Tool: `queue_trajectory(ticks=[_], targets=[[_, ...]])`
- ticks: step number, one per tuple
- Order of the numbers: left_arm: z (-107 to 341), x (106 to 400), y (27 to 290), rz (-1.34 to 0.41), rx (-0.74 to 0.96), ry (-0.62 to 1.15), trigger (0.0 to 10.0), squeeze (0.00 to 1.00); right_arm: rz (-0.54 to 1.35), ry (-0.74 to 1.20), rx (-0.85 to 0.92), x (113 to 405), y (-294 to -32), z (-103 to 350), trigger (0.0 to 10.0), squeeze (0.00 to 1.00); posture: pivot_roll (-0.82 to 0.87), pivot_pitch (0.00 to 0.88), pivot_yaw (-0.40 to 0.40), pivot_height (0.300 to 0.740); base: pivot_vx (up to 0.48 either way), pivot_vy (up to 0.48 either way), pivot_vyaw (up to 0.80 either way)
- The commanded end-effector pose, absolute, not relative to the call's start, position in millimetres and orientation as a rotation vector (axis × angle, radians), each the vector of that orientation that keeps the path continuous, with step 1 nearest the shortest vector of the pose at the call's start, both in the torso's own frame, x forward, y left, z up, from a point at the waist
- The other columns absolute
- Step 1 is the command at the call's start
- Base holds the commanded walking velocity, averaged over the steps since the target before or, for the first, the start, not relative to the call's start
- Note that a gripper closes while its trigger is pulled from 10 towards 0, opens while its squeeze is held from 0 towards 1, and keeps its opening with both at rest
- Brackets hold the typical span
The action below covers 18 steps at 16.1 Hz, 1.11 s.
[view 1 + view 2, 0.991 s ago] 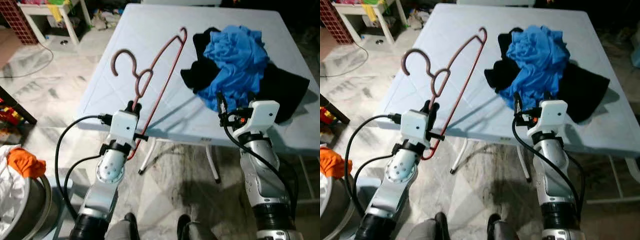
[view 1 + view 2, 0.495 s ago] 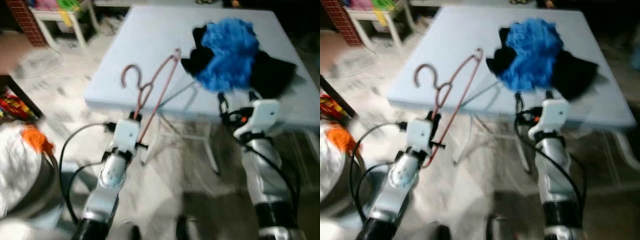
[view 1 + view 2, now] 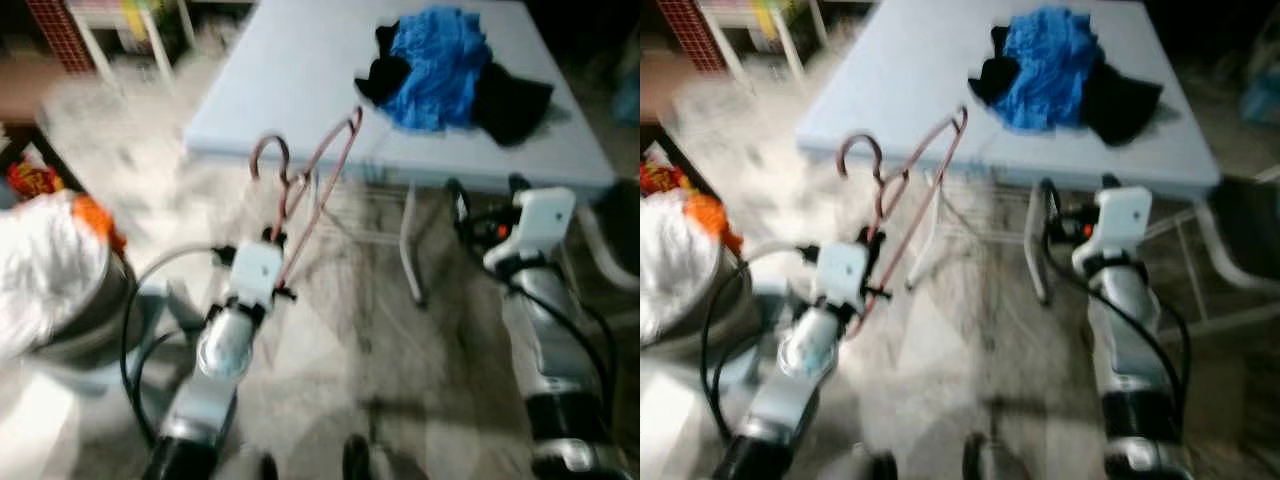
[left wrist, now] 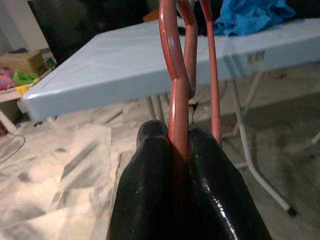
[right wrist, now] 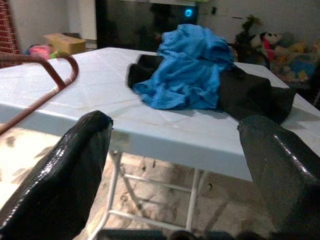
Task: Hang hanger
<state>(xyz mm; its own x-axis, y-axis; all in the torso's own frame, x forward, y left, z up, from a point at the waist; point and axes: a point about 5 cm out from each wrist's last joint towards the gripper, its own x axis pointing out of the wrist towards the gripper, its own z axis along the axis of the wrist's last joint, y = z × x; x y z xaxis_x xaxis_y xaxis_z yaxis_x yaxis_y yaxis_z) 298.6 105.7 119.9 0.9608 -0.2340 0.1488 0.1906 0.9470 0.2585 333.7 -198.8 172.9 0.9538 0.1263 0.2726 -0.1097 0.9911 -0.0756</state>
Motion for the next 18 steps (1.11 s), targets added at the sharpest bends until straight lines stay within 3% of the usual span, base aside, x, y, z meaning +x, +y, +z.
queue_trajectory(ticks=[1,6,8,9,10,11,14,16,18], targets=[[118,298,108,-0.214,0.254,-0.176,10.0,0.00,0.162,-0.262,-0.062,335,-199,173,10.0,1.00,-0.01,0.182,-0.006,0.740,0.000,0.000,0.00],[100,299,114,-0.313,0.302,-0.076,10.0,0.00,0.286,-0.205,-0.134,331,-202,165,10.0,1.00,-0.02,0.194,-0.004,0.740,0.000,0.000,0.00],[88,298,118,-0.475,0.331,0.016,10.0,0.00,0.371,-0.163,-0.180,329,-204,161,10.0,1.00,-0.02,0.202,-0.001,0.740,0.000,0.000,0.00],[83,296,120,-0.565,0.311,0.068,10.0,0.00,0.409,-0.142,-0.205,328,-204,159,10.0,0.61,-0.02,0.205,0.000,0.740,0.000,0.000,0.00],[78,293,123,-0.656,0.345,0.101,10.0,0.00,0.469,-0.126,-0.229,326,-204,158,10.0,0.13,-0.02,0.209,0.002,0.740,0.000,0.000,0.00],[74,291,128,-0.719,0.367,0.126,10.0,0.00,0.523,-0.113,-0.258,324,-205,157,10.0,0.00,-0.02,0.213,0.004,0.740,0.000,0.000,0.00],[65,289,141,-0.861,0.461,0.156,10.0,0.00,0.675,-0.037,-0.344,319,-214,153,10.0,0.00,-0.04,0.217,0.007,0.740,0.000,0.000,0.00],[67,284,138,-1.017,0.614,0.117,10.0,0.00,0.922,0.110,-0.473,307,-217,143,10.0,0.00,-0.04,0.220,0.010,0.740,0.000,0.000,0.00],[67,281,132,-1.120,0.715,0.076,10.0,0.00,1.045,0.202,-0.586,304,-219,140,10.0,0.00,-0.05,0.220,0.010,0.740,0.000,0.000,0.00]])
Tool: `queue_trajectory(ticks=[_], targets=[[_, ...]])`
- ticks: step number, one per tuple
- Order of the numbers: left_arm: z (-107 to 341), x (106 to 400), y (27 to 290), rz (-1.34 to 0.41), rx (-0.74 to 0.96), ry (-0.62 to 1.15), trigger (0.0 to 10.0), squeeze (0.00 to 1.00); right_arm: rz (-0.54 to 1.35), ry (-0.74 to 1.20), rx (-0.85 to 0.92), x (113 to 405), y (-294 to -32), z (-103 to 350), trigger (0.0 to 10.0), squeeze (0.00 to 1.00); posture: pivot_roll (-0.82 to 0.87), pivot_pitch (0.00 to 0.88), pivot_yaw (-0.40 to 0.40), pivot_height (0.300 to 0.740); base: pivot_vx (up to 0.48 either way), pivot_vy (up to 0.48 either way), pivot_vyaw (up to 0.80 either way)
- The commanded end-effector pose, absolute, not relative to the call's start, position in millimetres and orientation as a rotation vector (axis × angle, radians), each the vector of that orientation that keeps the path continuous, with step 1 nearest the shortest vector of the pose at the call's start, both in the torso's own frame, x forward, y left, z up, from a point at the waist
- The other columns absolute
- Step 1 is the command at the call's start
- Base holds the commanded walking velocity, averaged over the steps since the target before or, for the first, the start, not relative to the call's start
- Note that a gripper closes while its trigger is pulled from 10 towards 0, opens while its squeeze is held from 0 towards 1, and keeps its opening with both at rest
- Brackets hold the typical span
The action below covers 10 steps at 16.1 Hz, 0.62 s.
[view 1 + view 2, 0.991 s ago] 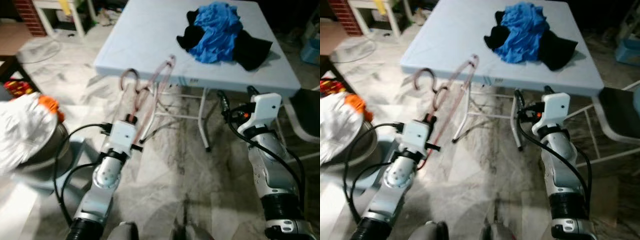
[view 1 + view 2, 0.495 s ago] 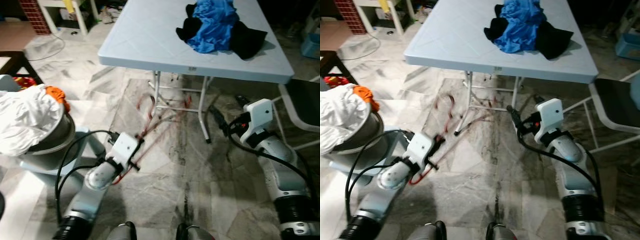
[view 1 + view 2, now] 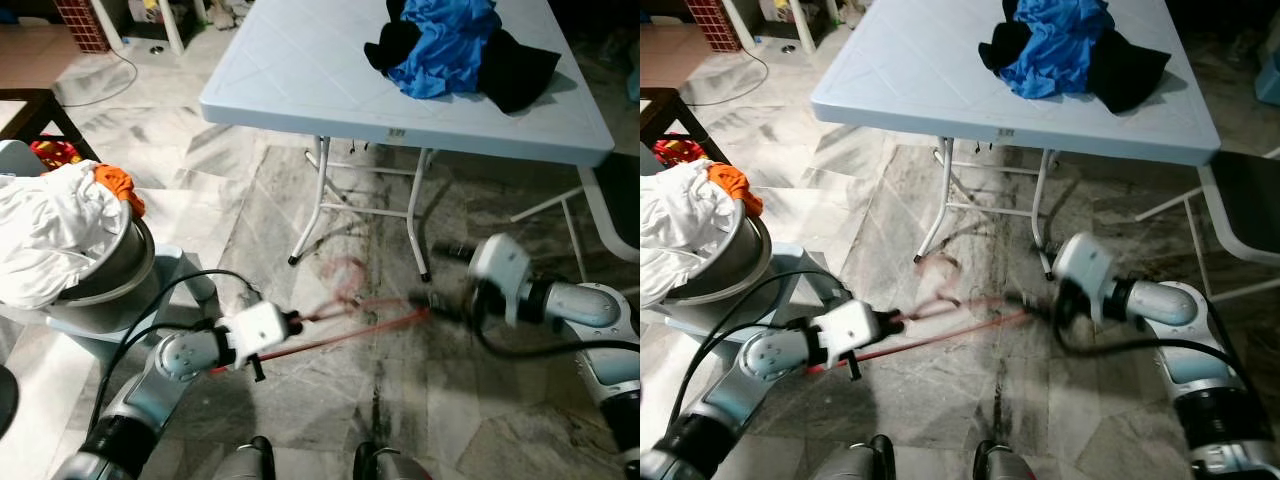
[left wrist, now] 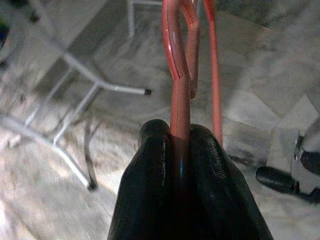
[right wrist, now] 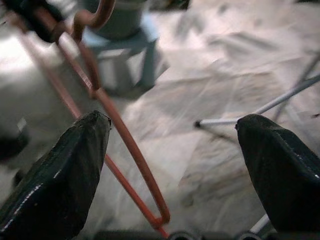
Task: Hang hanger
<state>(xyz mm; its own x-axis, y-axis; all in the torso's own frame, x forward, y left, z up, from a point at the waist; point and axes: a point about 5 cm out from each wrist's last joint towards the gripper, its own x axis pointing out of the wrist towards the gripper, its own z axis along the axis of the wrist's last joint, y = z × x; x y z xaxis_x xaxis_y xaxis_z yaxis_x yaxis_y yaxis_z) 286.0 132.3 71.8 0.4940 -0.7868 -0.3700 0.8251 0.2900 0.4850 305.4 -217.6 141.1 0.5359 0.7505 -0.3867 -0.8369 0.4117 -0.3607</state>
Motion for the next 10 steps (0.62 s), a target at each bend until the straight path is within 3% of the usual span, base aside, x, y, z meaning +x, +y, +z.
queue_trajectory(ticks=[1,7,10], targets=[[66,281,130,-1.136,0.744,0.061,10.0,0.00,1.070,0.211,-0.609,305,-217,140,10.0,0.00,-0.05,0.220,0.013,0.740,0.000,0.000,0.00],[70,283,120,-1.175,0.836,-0.051,10.0,0.00,1.315,0.348,-0.696,297,-201,129,10.0,0.00,-0.04,0.221,0.018,0.740,0.000,0.000,0.00],[72,285,119,-1.164,0.859,-0.081,10.0,0.00,1.322,0.386,-0.742,296,-206,124,10.0,0.00,-0.04,0.222,0.015,0.740,0.000,0.000,0.00]])
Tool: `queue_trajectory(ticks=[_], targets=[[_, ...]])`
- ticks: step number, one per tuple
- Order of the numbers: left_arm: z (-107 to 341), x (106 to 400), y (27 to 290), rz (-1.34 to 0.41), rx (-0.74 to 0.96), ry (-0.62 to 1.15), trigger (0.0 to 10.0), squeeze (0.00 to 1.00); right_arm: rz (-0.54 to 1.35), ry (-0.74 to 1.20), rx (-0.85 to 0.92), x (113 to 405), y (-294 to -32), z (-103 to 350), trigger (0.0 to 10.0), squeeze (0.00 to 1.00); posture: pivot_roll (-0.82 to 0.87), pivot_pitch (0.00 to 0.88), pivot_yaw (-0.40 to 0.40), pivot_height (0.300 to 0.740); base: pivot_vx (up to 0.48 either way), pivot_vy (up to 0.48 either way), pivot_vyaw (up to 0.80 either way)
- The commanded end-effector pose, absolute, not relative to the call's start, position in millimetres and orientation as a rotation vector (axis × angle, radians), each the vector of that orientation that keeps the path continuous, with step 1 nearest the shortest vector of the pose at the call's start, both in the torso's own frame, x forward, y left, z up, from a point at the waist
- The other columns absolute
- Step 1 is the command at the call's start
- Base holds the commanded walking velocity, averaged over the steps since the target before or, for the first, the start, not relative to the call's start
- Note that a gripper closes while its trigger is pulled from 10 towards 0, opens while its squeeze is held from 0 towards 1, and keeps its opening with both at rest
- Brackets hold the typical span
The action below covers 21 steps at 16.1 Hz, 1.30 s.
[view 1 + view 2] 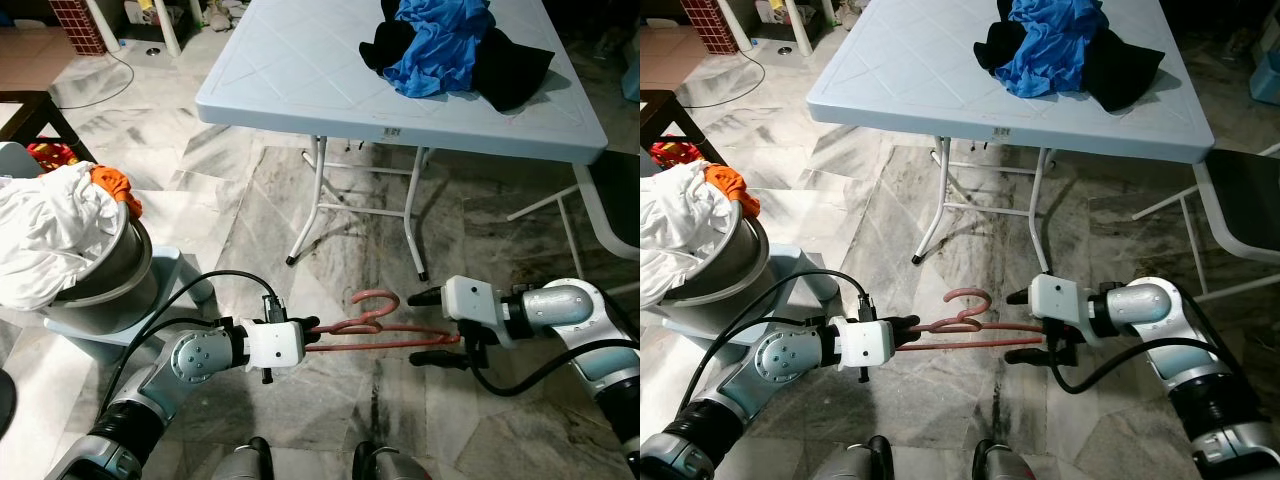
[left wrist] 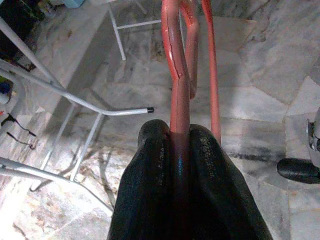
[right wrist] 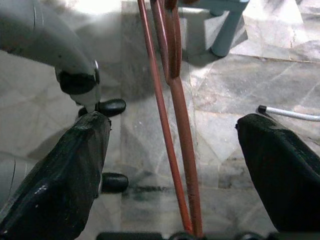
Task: Hang hanger
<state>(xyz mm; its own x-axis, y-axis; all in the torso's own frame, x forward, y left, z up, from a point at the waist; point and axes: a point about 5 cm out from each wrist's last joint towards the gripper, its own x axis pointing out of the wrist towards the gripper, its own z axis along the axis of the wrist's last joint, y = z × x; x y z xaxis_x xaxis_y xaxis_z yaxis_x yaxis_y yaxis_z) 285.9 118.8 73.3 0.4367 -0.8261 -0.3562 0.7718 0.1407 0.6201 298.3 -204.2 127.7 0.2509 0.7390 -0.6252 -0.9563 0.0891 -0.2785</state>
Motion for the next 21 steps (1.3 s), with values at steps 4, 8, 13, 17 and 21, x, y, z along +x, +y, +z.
queue_trajectory(ticks=[4,8,13,17,21], targets=[[77,285,109,-1.168,0.863,-0.135,10.0,0.00,1.233,0.341,-0.777,303,-198,112,8.4,0.00,-0.04,0.217,0.010,0.740,0.000,0.000,0.00],[74,282,105,-1.174,0.859,-0.145,10.0,0.00,1.188,0.369,-0.766,300,-198,93,0.0,0.00,-0.05,0.216,0.005,0.740,0.000,0.000,0.00],[72,280,102,-1.193,0.870,-0.151,10.0,0.00,1.178,0.403,-0.867,301,-204,88,0.0,0.00,-0.05,0.216,0.011,0.740,0.000,0.000,0.00],[71,278,100,-1.196,0.866,-0.151,10.0,0.00,1.150,0.385,-0.906,305,-201,85,10.0,0.00,-0.05,0.216,0.005,0.740,0.000,0.000,0.00],[65,277,99,-1.156,0.851,-0.133,10.0,0.00,1.126,0.401,-0.890,300,-200,72,0.0,0.00,-0.05,0.216,0.001,0.740,0.000,0.000,0.00]])
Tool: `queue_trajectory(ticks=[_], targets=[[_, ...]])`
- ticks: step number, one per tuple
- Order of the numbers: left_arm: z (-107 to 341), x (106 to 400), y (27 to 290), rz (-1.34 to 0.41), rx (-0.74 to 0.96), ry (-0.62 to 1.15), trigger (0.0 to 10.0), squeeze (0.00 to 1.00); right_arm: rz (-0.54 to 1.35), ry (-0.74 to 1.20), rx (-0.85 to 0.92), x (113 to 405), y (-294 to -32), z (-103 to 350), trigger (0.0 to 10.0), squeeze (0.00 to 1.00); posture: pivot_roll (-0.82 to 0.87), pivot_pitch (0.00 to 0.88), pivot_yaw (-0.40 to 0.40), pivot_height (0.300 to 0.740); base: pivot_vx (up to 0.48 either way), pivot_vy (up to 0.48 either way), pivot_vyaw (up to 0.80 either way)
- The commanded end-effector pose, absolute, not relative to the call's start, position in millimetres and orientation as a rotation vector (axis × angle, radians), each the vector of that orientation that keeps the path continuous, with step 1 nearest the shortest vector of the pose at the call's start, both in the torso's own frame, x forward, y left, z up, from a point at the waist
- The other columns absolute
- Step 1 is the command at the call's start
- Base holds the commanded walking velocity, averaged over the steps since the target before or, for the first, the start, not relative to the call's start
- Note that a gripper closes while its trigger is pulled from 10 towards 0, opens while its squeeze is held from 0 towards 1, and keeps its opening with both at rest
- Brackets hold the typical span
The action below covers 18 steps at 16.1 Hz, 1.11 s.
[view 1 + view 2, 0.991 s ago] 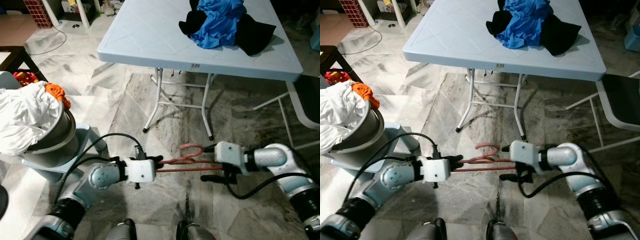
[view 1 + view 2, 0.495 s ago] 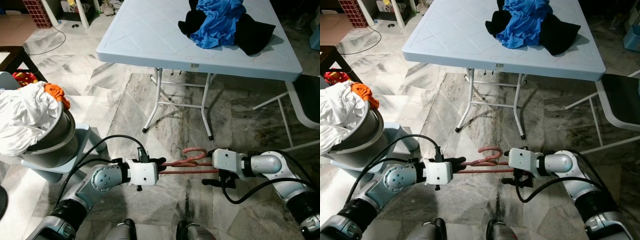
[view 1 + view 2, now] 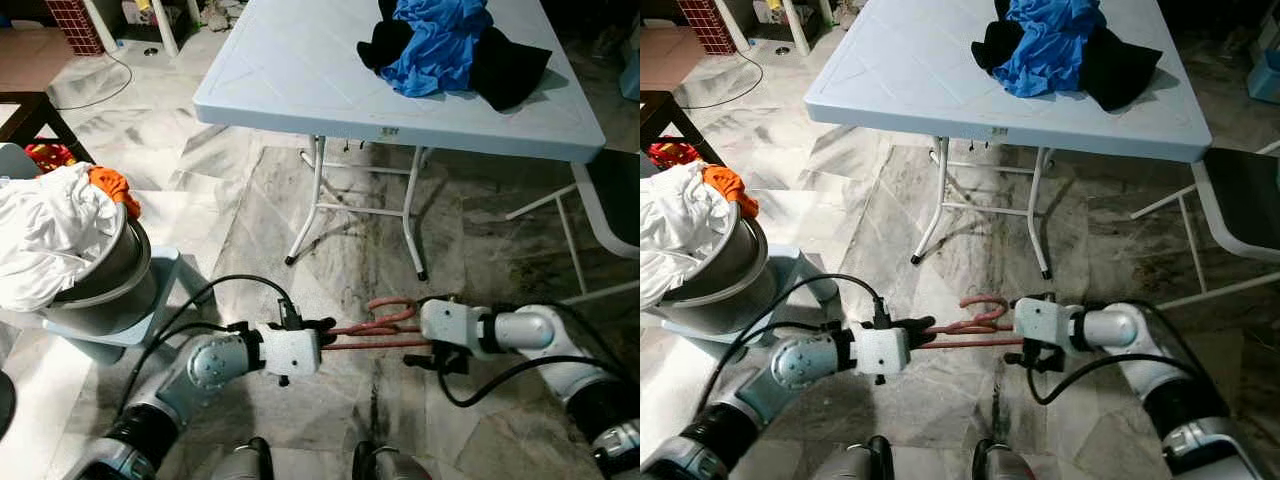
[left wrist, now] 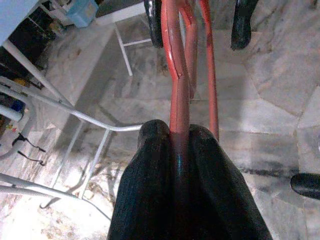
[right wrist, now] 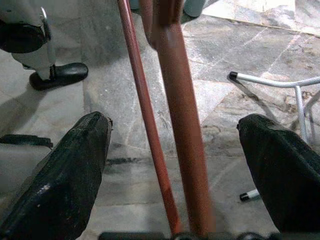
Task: Hang hanger
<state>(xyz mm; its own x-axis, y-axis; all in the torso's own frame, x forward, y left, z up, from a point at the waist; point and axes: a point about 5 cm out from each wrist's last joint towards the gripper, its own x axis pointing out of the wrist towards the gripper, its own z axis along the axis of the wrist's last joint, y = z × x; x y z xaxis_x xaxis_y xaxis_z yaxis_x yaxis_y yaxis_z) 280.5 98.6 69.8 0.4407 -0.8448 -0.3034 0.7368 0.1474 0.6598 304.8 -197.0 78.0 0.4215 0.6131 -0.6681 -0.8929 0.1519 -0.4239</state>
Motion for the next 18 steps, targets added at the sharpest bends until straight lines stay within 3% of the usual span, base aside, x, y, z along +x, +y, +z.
queue_trajectory(ticks=[1,2,3,4,5,6,9,13,16,17,18], targets=[[60,276,99,-1.142,0.866,-0.124,10.0,0.00,1.128,0.429,-0.894,295,-200,62,10.0,0.00,-0.05,0.216,0.001,0.740,0.000,0.000,0.00],[57,276,99,-1.130,0.868,-0.121,10.0,0.00,1.132,0.437,-0.892,292,-199,57,10.0,0.00,-0.05,0.216,0.001,0.740,0.000,0.000,0.00],[55,275,98,-1.127,0.867,-0.115,10.0,0.00,1.140,0.432,-0.853,289,-197,55,0.0,0.00,-0.05,0.216,0.000,0.740,0.000,0.000,0.00],[53,275,97,-1.118,0.857,-0.107,10.0,0.00,1.130,0.437,-0.862,289,-198,53,0.0,0.00,-0.05,0.215,0.000,0.740,0.000,0.000,0.00],[50,274,96,-1.111,0.857,-0.099,10.0,0.00,1.121,0.440,-0.869,289,-198,52,1.3,0.00,-0.06,0.215,0.001,0.740,0.000,0.000,0.00],[47,274,96,-1.094,0.855,-0.088,10.0,0.00,1.092,0.435,-0.869,291,-199,52,10.0,0.00,-0.06,0.214,0.002,0.740,0.000,0.000,0.00],[39,271,97,-1.056,0.846,-0.056,10.0,0.00,1.022,0.351,-0.837,297,-198,61,10.0,0.00,-0.06,0.214,0.003,0.740,0.000,0.000,0.00],[21,256,109,-1.005,0.808,0.010,10.0,0.00,0.750,0.179,-0.799,318,-207,87,10.0,0.00,-0.06,0.215,0.003,0.740,0.000,0.000,0.00],[21,261,130,-0.744,0.708,0.044,10.0,0.00,0.561,0.144,-0.653,325,-215,93,10.0,0.00,-0.05,0.219,-0.001,0.740,0.000,0.000,0.00],[29,270,140,-0.562,0.587,0.043,10.0,0.00,0.484,0.134,-0.533,323,-218,91,10.0,0.00,-0.04,0.222,-0.003,0.740,0.000,0.000,0.00],[31,272,142,-0.514,0.519,0.052,10.0,0.00,0.455,0.123,-0.483,322,-218,91,10.0,0.00,-0.04,0.223,-0.004,0.740,0.000,0.000,0.00]])
